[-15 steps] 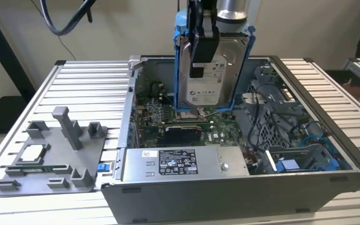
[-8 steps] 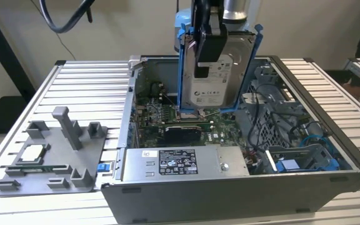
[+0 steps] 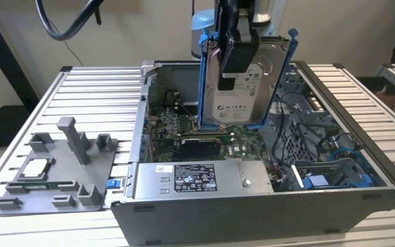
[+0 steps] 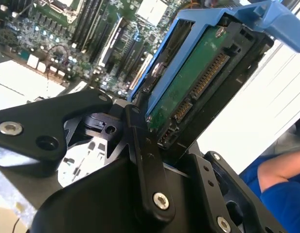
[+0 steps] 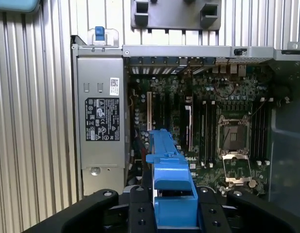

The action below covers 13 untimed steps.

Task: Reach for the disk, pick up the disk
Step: 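Pick up the disk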

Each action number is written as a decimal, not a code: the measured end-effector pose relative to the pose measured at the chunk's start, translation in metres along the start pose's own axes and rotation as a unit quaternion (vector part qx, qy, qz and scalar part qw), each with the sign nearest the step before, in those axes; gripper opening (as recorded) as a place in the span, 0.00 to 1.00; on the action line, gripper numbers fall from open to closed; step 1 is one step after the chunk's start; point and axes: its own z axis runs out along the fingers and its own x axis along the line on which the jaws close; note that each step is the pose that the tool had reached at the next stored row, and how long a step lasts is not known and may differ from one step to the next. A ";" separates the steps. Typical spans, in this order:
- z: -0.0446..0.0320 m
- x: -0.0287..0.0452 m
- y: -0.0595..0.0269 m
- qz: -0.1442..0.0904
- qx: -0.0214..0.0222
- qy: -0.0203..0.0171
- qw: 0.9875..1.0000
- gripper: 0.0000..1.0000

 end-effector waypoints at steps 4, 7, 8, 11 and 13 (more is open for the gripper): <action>-0.0003 0.0062 -0.0005 0.000 0.000 0.000 1.000 0.00; -0.0003 0.0063 -0.0006 0.000 0.000 0.000 1.000 0.00; -0.0004 0.0065 -0.0007 0.000 0.000 0.000 1.000 0.00; -0.0005 0.0091 -0.0019 0.000 0.000 0.000 1.000 0.00; -0.0007 0.0126 -0.0045 0.000 -0.001 0.000 1.000 0.00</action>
